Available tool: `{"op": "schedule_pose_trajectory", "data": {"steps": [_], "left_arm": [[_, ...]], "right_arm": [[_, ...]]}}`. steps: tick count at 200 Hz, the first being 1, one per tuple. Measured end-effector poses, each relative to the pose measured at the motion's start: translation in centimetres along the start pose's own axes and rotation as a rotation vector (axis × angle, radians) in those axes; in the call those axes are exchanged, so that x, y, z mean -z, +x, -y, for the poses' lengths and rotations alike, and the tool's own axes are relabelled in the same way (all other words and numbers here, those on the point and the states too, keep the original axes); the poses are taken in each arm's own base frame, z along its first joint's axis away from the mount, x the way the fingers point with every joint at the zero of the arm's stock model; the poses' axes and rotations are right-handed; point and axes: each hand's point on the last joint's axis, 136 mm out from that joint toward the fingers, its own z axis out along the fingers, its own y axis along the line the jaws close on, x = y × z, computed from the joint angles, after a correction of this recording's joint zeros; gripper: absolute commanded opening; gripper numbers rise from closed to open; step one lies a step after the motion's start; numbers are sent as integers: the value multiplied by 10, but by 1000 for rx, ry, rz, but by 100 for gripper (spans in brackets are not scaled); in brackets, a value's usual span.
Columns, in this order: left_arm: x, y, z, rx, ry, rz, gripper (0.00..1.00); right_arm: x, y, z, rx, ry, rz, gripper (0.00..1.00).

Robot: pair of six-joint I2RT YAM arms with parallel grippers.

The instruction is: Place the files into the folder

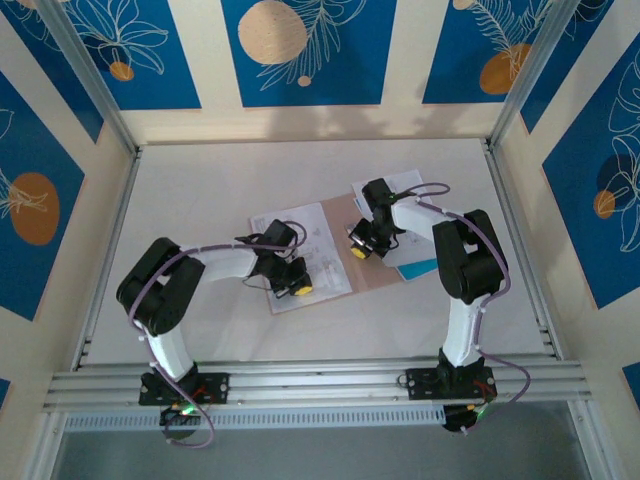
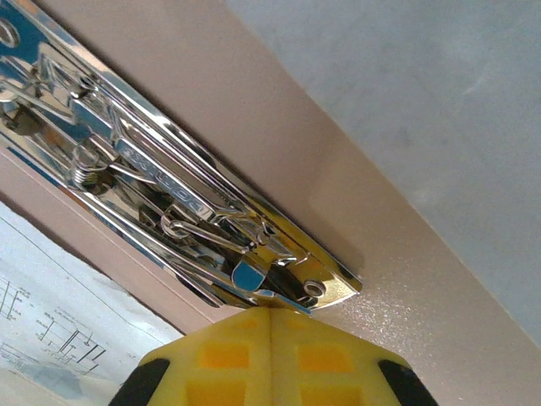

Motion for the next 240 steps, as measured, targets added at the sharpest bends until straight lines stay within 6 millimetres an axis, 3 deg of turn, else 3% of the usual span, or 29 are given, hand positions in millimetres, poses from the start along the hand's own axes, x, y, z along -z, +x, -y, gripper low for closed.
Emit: {"op": "schedule_pose_trajectory", "data": {"steps": [84, 240], "left_arm": [[1, 0, -1, -1, -2, 4, 0], [2, 1, -3, 3, -21, 9, 0]], "right_arm": [[-1, 0, 0, 7, 40, -21, 0], [-2, 1, 2, 115, 307, 15, 0]]}}
